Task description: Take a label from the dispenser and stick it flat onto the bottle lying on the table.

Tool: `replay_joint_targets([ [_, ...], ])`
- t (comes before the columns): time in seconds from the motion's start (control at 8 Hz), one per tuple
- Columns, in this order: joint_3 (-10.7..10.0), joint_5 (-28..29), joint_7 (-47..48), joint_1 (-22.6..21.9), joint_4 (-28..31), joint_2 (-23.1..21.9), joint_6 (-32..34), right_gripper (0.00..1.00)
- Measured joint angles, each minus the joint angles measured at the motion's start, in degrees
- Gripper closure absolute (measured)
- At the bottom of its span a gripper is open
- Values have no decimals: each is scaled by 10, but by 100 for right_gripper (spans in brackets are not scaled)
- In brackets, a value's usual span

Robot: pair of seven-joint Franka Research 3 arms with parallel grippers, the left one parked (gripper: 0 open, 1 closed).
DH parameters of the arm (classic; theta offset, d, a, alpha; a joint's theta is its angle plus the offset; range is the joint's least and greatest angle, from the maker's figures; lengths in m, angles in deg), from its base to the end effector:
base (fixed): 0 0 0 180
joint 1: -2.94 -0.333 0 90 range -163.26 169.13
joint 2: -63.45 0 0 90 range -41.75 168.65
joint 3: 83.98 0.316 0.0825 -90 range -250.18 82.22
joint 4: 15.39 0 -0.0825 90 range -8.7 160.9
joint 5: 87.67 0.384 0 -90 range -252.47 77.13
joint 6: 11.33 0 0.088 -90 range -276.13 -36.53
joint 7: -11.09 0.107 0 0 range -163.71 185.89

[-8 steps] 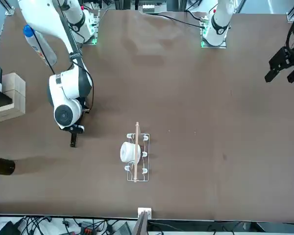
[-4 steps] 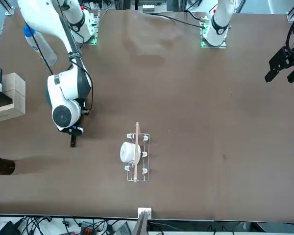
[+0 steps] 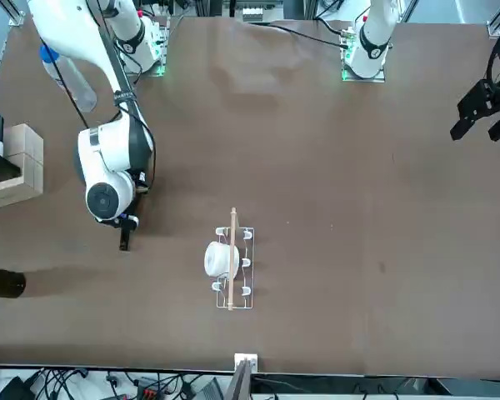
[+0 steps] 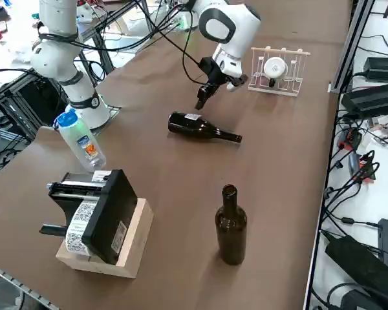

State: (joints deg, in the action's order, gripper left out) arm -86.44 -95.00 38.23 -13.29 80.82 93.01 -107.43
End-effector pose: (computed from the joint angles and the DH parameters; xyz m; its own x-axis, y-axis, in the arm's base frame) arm 0.5964 0.1356 0.2743 0.8919 -0.2387 -0.3842 -0.1053 -0.9356 0.3369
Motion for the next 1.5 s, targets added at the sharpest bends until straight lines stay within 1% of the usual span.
replay_joint_targets([
  [0.38,-1,-3,0,0,0,13,-1,99],
  [0.75,0,-34,0,-4,0,16,-9,99],
  [1.12,1,-38,7,-6,4,26,-13,99],
  [1.5,2,-39,13,-8,6,27,-14,99],
])
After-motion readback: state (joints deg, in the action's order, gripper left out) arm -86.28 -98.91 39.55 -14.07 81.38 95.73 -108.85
